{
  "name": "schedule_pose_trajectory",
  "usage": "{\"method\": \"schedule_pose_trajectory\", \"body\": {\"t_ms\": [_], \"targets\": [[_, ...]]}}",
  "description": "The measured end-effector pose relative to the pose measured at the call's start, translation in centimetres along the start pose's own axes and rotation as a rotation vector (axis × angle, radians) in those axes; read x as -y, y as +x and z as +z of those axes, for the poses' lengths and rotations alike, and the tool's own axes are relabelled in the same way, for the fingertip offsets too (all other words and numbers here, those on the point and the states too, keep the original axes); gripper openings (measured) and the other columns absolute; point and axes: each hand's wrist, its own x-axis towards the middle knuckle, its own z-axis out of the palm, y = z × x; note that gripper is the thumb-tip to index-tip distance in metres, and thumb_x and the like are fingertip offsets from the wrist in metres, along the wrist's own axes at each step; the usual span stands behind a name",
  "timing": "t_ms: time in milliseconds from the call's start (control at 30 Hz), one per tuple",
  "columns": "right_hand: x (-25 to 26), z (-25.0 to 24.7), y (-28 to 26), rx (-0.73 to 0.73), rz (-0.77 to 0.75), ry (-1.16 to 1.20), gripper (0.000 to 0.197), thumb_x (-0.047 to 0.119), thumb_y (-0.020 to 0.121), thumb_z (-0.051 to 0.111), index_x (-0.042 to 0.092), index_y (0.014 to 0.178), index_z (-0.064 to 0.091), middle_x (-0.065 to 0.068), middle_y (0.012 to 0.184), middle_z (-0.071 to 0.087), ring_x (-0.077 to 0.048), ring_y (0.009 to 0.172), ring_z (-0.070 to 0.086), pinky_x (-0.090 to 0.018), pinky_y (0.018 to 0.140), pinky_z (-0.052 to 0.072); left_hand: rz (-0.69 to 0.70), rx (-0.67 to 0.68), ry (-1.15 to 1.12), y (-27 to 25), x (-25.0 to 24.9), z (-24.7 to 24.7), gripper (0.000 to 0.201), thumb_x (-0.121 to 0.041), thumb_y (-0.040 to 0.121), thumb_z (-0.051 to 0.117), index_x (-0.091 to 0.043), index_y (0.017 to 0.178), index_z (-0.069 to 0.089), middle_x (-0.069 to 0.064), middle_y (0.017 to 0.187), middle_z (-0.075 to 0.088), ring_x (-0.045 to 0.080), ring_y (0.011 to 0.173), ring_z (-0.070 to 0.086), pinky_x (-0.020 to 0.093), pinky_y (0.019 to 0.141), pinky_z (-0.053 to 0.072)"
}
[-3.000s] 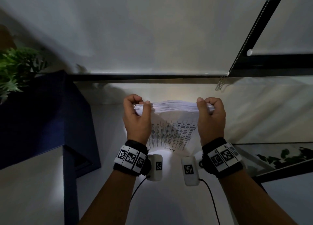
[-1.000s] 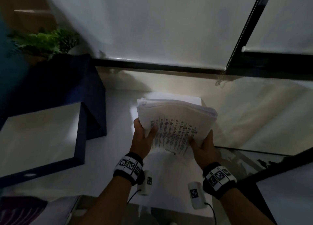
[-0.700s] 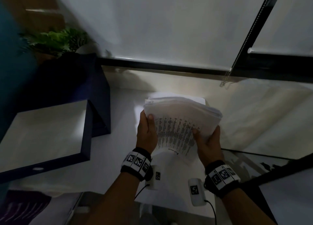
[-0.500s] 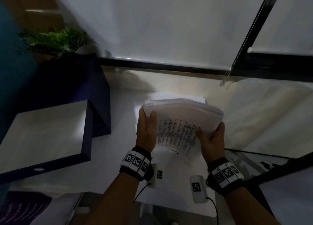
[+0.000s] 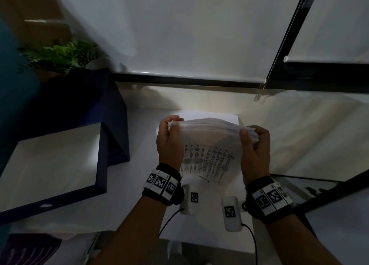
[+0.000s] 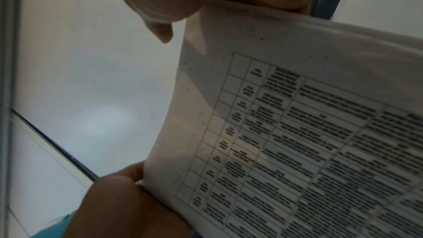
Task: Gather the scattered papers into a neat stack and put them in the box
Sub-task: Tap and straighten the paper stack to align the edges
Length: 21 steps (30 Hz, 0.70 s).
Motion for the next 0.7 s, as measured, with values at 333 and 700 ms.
{"method": "schedule_pose_trajectory", "body": {"t_ms": [333, 700], "targets": [[0.5, 0.4, 1.5, -0.093, 0.007, -0.106, 0.010, 0.031, 0.091, 0.048, 0.026, 0.085, 0.055, 0.016, 0.079, 0.056, 0.000, 0.075, 0.051, -0.027, 0.071, 0.043, 0.008, 0.026, 0.053, -0.1, -0.5, 0.1, 0.038, -0.027, 0.093, 0.045, -0.018, 0.124, 0.065, -0.005, 0.110, 0.069, -0.003, 0.091, 0.062, 0.013, 0.071, 0.050], [1.3, 0.2, 1.9, -0.027, 0.015, -0.152, 0.006, 0.024, 0.094, 0.046, 0.027, 0.094, 0.052, 0.024, 0.082, 0.055, 0.004, 0.076, 0.050, -0.025, 0.072, 0.042, 0.106, 0.027, 0.059, 0.0, -0.9, 0.7, 0.027, -0.009, 0.089, 0.033, -0.016, 0.102, 0.055, -0.012, 0.083, 0.057, 0.001, 0.069, 0.053, 0.019, 0.055, 0.044]]}}
